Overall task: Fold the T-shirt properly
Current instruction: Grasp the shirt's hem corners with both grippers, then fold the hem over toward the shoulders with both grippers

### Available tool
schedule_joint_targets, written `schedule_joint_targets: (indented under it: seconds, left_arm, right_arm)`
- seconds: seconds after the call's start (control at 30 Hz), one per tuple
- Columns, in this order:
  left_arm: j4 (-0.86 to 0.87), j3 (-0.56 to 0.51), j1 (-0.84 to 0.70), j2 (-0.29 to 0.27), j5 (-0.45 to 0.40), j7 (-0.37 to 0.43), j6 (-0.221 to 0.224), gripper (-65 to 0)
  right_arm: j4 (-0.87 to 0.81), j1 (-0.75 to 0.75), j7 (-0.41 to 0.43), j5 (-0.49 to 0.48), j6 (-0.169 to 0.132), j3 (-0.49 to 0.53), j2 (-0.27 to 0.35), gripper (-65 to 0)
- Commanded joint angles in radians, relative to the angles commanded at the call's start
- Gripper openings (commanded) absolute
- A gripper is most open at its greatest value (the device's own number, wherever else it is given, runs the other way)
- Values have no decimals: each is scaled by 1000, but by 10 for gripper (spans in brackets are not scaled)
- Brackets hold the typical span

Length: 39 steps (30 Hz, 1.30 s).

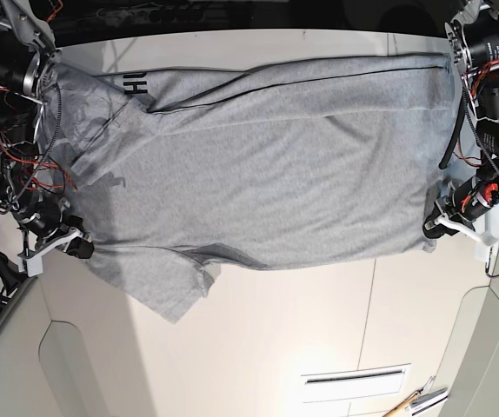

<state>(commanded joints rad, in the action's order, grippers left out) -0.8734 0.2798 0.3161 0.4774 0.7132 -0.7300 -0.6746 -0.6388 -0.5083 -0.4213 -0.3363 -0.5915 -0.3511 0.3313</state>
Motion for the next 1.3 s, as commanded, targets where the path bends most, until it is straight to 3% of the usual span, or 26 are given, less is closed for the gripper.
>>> schedule_joint_targets:
  seconds: [0.07, 0.23, 0.4, 0.63, 0.87, 1.1, 1.13, 1.23, 1.3]
  left_arm:
    - [-3, 0, 0, 1, 0, 0, 0, -650]
    - [-79, 1, 0, 11, 31, -67, -4, -650]
    - [-246, 1, -5, 24, 45, -197, -23, -650]
    - [-480, 1, -96, 87, 112, -348, -23, -650]
    - [-596, 1, -249, 135, 145, -352, -23, -650]
    - [-601, 1, -379, 134, 165, -309, -23, -650]
    - [-601, 1, -391, 134, 162, -293, -23, -650]
    - [-601, 1, -403, 126, 162, -283, -23, -650]
    - [-601, 1, -403, 117, 162, -283, -23, -650]
  right_arm:
    - [-9, 2, 2, -1, 0, 0, 1, -650]
    - [-91, 2, -6, -4, 0, 0, 1, -650]
    - [-237, 16, -140, -62, -1, 0, 10, -650]
    - [-449, 183, -185, -169, -11, 0, 88, -650]
    - [-548, 328, -186, -236, -10, 0, 171, -650]
    - [-547, 418, -180, -240, 10, -1, 169, -650]
    - [-547, 423, -179, -240, 10, -1, 167, -615]
    - [-547, 423, -178, -240, 11, -1, 167, -407]
    - [-547, 420, -178, -243, 12, -5, 167, -378]
